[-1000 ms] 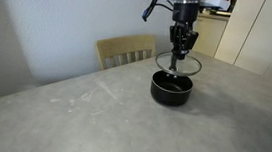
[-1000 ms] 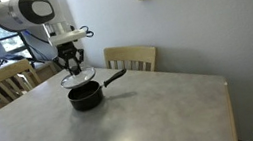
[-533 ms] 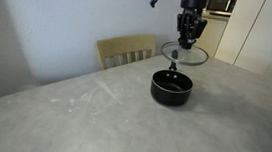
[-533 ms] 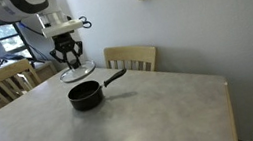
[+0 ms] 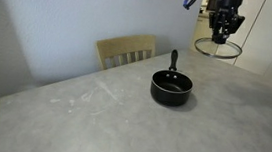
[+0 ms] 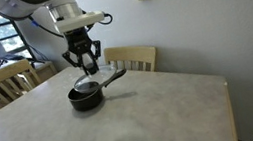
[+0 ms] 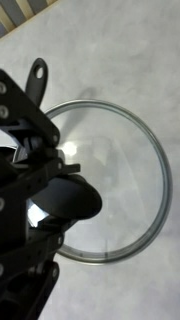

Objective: Remove the glass lid from the black pot

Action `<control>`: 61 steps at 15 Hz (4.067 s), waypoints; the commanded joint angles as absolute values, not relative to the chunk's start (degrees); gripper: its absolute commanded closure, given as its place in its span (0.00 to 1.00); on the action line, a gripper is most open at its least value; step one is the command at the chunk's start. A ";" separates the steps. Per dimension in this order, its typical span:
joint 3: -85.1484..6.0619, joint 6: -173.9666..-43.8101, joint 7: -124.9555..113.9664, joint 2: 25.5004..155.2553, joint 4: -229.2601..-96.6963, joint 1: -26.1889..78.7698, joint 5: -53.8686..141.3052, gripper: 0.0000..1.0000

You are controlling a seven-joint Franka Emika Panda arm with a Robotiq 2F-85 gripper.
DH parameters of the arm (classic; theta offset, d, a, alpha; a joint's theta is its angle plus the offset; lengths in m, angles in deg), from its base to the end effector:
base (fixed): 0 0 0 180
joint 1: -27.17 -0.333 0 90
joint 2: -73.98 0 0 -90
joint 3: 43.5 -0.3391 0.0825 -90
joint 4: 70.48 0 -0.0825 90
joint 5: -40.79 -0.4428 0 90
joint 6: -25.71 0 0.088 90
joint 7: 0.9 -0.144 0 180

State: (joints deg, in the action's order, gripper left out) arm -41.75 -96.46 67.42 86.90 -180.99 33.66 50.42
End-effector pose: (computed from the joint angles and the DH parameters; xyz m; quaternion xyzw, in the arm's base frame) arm 0.6481 -0.1061 0.3251 0.8394 0.5383 -0.0545 0.0512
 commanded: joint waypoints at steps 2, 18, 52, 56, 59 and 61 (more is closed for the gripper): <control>-38.22 -101.48 81.90 85.00 -185.92 38.86 51.57 0.84; -39.06 -118.18 105.38 100.69 -186.45 46.22 40.40 0.84; -38.65 -112.33 101.60 95.67 -186.58 44.30 44.15 0.00; -38.27 -106.92 98.78 90.93 -186.20 42.47 44.74 0.00; -38.57 -102.61 97.13 88.33 -185.47 41.25 44.28 0.00; -38.42 -103.90 97.86 89.47 -184.86 41.28 43.64 0.00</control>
State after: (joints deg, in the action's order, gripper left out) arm -38.82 -104.04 97.76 89.44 -184.98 41.64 43.76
